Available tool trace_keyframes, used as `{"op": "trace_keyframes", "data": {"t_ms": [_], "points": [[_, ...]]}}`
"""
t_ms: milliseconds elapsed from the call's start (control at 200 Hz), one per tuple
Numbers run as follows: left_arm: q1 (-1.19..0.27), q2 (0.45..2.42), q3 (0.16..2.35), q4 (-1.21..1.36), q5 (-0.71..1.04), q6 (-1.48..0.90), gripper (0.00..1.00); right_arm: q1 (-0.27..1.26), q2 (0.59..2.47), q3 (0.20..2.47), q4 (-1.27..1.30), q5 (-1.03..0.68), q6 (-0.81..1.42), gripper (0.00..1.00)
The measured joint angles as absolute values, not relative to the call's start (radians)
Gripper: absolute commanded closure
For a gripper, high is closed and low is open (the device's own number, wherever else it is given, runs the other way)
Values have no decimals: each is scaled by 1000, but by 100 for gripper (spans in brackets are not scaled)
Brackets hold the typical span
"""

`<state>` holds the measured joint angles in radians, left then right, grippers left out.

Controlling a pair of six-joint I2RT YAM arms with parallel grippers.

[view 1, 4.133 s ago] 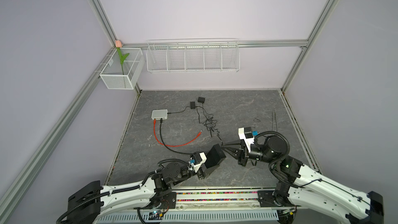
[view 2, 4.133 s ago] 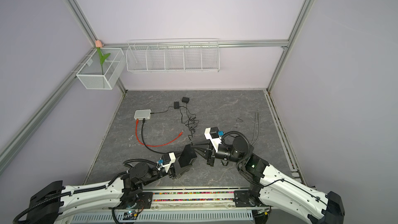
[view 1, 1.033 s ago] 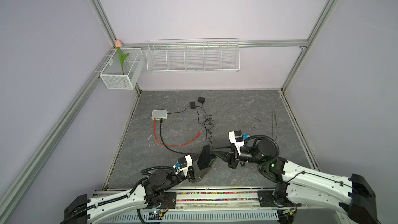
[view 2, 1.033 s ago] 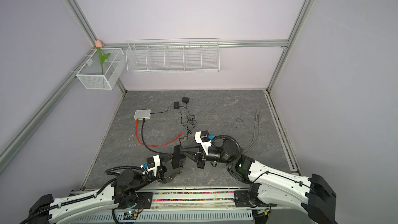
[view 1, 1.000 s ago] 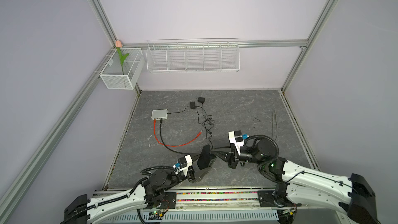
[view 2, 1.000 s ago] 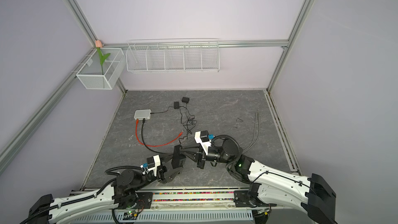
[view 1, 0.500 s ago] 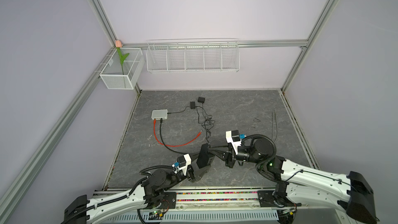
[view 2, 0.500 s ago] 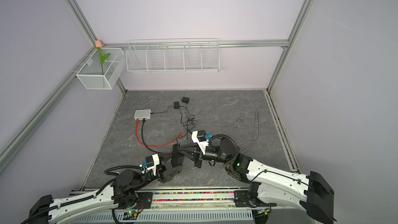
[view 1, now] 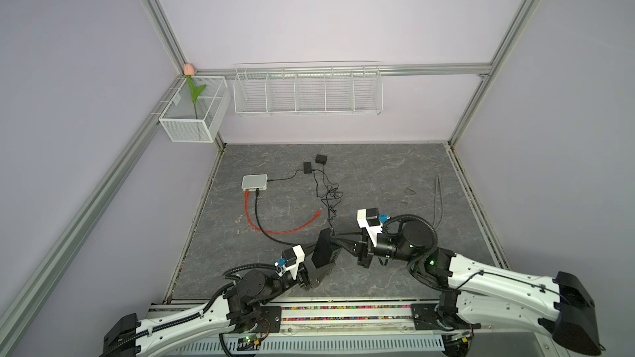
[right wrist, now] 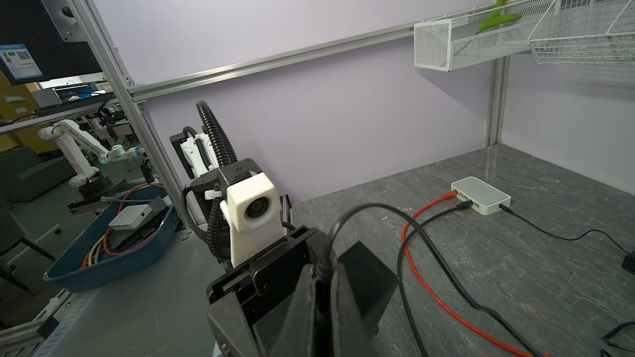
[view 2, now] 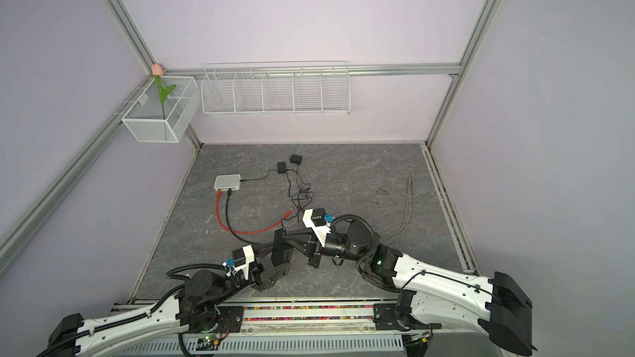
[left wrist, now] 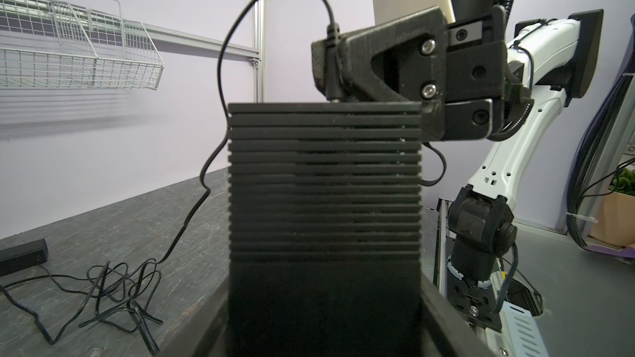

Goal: Insert the plug into the switch port

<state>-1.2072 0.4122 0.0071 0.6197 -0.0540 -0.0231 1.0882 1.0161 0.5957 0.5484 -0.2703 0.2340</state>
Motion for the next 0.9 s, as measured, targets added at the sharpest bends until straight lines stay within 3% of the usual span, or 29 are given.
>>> {"op": "trace_keyframes", "data": {"t_ms": [240,900], "points": [[-1207,413,7,628,-57,-23,100,1089,1014,641,464,-266,213,83],[-1208,397,7,652,-44,-23,100,1089,923,767,107,-229,69,42]]}}
